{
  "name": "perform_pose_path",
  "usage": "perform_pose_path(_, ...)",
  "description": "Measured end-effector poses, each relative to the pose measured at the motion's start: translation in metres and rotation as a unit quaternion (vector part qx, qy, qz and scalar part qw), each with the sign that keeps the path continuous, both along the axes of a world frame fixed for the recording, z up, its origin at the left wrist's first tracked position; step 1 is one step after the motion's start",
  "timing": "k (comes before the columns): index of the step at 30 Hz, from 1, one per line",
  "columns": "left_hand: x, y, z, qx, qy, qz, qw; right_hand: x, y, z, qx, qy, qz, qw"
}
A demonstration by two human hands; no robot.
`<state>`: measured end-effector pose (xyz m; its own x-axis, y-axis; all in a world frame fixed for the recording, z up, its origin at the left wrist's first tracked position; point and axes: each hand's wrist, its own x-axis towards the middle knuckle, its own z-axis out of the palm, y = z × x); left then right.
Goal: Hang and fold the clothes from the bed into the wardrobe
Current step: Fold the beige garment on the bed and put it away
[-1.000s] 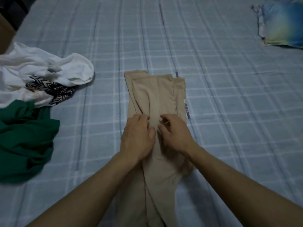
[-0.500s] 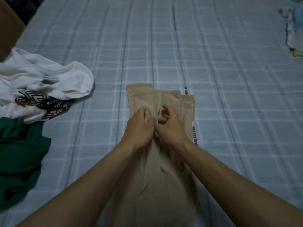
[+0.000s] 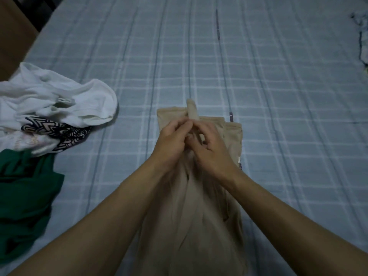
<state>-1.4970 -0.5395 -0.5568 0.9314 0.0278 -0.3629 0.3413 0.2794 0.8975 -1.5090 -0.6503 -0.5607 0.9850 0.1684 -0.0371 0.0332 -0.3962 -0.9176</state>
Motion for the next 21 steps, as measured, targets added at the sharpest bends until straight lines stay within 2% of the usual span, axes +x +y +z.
perform_pose_path(3, 0.01, -0.004, 0.034, -0.164, -0.007, -0.02, 0.986, -0.001, -0.009, 0.026, -0.074, -0.145, -0.028, 0.986)
perform_pose_path(6, 0.025, 0.008, 0.054, -0.238, -0.023, -0.018, 0.971, 0.01, -0.013, 0.054, -0.123, -0.245, -0.002, 0.962)
perform_pose_path(8, 0.031, 0.023, 0.052, -0.262, -0.019, -0.013, 0.965, 0.02, -0.009, 0.061, -0.169, -0.234, 0.078, 0.954)
perform_pose_path(9, 0.032, 0.031, 0.045, -0.249, 0.004, 0.005, 0.968, 0.025, -0.006, 0.059, -0.179, -0.192, 0.132, 0.956)
perform_pose_path(10, 0.032, 0.037, 0.035, -0.204, 0.048, 0.033, 0.977, 0.028, -0.004, 0.053, -0.172, -0.136, 0.179, 0.959)
perform_pose_path(12, 0.026, 0.05, 0.006, -0.015, 0.17, 0.093, 0.981, 0.032, -0.007, 0.035, -0.176, -0.054, 0.214, 0.959)
perform_pose_path(14, 0.014, 0.063, -0.026, 0.144, 0.222, 0.124, 0.957, 0.032, -0.02, 0.012, -0.194, -0.054, 0.148, 0.968)
perform_pose_path(17, -0.011, 0.066, -0.053, 0.279, 0.174, 0.083, 0.941, 0.019, -0.039, -0.011, -0.198, -0.015, 0.002, 0.98)
perform_pose_path(21, -0.031, 0.053, -0.059, 0.419, 0.069, 0.012, 0.905, -0.018, -0.049, -0.034, -0.229, 0.092, -0.005, 0.969)
